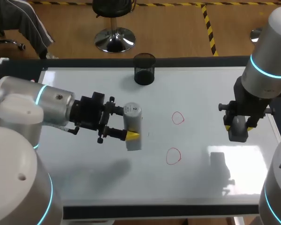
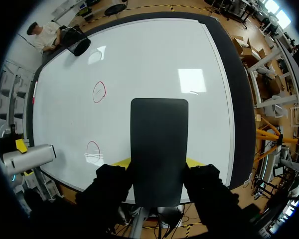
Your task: Pick up the inspection probe, press it on each red-marked spot on the whiteboard one by one, put down the probe, pick up the eraser, and wipe off all the red marks.
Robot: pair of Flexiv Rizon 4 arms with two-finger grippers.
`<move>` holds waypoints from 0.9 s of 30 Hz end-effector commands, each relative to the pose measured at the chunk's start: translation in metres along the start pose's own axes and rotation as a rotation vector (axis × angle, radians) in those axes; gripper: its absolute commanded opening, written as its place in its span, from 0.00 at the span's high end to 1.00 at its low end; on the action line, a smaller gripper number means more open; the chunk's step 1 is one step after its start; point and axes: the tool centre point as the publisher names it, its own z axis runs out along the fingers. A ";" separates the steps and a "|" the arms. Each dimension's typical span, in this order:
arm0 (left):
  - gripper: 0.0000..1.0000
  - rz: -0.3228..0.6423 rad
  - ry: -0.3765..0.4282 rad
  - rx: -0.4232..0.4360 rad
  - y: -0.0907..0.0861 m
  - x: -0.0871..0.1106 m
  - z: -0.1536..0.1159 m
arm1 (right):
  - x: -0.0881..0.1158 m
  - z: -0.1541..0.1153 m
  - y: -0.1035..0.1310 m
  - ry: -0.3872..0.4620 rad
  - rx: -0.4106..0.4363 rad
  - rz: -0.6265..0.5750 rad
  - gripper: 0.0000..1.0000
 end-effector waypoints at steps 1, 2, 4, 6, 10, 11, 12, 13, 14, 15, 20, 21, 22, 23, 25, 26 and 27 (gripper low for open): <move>1.00 0.002 0.014 0.015 0.005 -0.006 0.013 | -0.001 0.000 0.001 0.002 0.002 -0.001 1.00; 1.00 0.002 0.015 0.022 0.006 -0.007 0.016 | -0.001 0.000 0.001 0.002 0.002 -0.001 1.00; 1.00 0.004 0.020 0.027 0.006 -0.006 0.021 | -0.001 0.000 0.001 0.002 0.002 -0.001 1.00; 1.00 0.002 0.017 0.035 0.008 -0.006 0.026 | -0.001 0.000 0.001 0.002 0.002 -0.001 1.00; 1.00 0.003 0.036 0.044 0.007 -0.003 0.040 | -0.001 0.000 0.001 0.002 0.002 -0.001 1.00; 1.00 0.006 0.039 0.040 0.007 -0.002 0.043 | -0.001 0.000 0.001 0.002 0.002 -0.001 1.00; 1.00 0.010 0.045 0.041 0.006 -0.001 0.046 | -0.001 0.000 0.001 0.002 0.002 -0.001 1.00; 1.00 0.010 0.046 0.044 0.005 -0.001 0.049 | -0.001 0.000 0.001 0.002 0.002 -0.001 1.00; 1.00 0.010 0.049 0.046 0.005 -0.001 0.052 | -0.001 0.000 0.001 0.002 0.002 -0.001 1.00; 1.00 0.011 0.055 0.048 0.005 -0.001 0.054 | -0.001 0.000 0.001 0.002 0.002 -0.001 1.00; 1.00 0.006 0.060 0.060 0.007 -0.004 0.063 | -0.001 0.000 0.001 0.002 0.002 -0.001 1.00; 1.00 0.006 0.062 0.069 0.007 -0.005 0.066 | -0.001 0.000 0.001 0.002 0.002 -0.001 1.00; 1.00 0.006 0.064 0.070 0.007 -0.006 0.069 | -0.001 0.000 0.001 0.002 0.002 -0.001 1.00; 1.00 0.006 0.068 0.072 0.007 -0.007 0.071 | -0.001 0.000 0.001 0.002 0.002 -0.001 1.00; 1.00 0.006 0.072 0.073 0.007 -0.009 0.077 | -0.001 0.000 0.001 0.002 0.002 -0.001 1.00; 1.00 0.006 0.079 0.077 0.007 -0.010 0.079 | -0.001 0.000 0.001 0.002 0.002 -0.001 1.00; 1.00 0.006 0.080 0.080 0.007 -0.011 0.081 | -0.001 0.000 0.001 0.002 0.002 -0.001 1.00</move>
